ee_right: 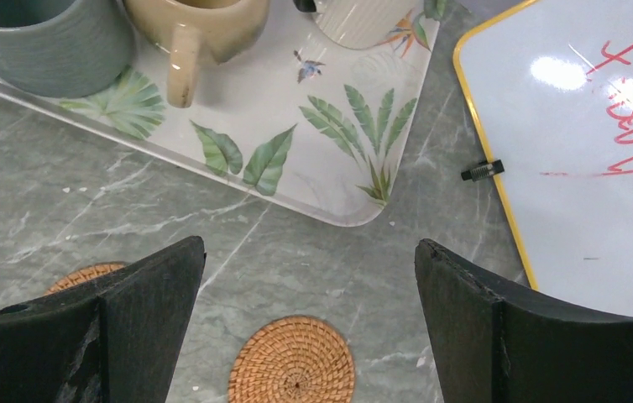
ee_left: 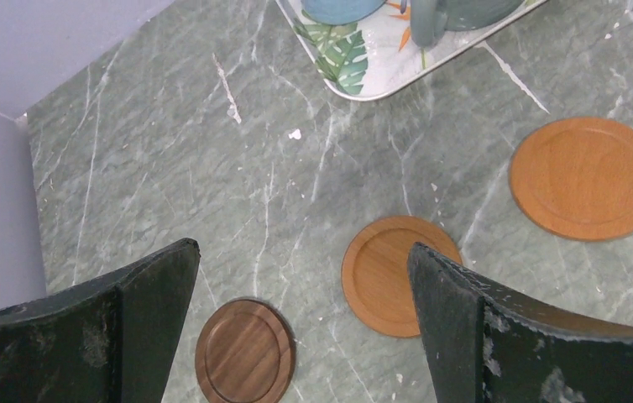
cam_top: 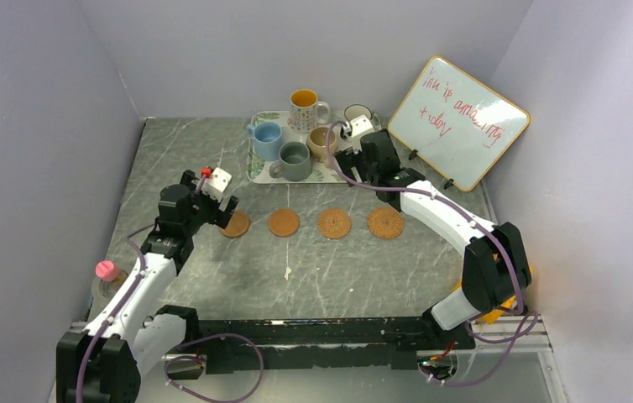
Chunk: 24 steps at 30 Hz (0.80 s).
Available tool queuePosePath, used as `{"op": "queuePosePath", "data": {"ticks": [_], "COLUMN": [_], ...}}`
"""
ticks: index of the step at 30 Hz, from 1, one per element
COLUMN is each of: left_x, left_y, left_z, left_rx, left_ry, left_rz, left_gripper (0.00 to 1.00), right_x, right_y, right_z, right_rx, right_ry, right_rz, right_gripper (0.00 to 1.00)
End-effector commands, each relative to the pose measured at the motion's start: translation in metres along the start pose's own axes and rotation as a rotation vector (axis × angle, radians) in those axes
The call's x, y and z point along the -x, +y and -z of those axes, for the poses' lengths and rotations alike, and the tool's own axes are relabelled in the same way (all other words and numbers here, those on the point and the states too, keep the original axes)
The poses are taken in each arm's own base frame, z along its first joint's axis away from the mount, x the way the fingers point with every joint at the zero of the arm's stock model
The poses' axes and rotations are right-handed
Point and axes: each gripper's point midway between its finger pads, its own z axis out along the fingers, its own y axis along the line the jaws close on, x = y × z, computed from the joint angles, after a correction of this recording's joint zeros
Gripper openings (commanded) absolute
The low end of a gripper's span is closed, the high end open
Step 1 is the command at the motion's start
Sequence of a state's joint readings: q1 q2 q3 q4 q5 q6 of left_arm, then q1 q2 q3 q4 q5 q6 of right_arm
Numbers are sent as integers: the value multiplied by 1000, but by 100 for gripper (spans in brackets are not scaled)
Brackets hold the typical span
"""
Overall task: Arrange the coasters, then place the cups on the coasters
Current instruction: Move the cup to the tray.
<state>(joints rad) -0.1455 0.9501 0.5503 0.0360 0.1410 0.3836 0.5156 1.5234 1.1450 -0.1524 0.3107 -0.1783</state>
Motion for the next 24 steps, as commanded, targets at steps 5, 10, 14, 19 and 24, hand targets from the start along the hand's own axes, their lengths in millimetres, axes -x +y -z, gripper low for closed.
{"op": "queuePosePath", "data": {"ticks": [5,10,14,19,24], "left_x": [3,1,1,0,-2], "left_y": [-3,-5,-6,-7,-7], "left_z": [0,-2,-1,-2,-2], "left_rx": [6,-5,-12,-12,-11], "left_ry": [-43,-42,-44,-39,-34], "left_rz": [26,27,26,25,20], "left_gripper": [100,100,100,100,100], "right_x": [32,27,24,22,51], "right_y": [-18,-30,-31,-35,-44], "right_z": [13,11,8,2,-10], "right_rx": [-45,-72,-72,-114,-142], "right_ry": [-127,-123,-116,-122,-148], "right_rz": [-95,-128,-139,-171,-195], "right_gripper": [100,100,100,100,100]}}
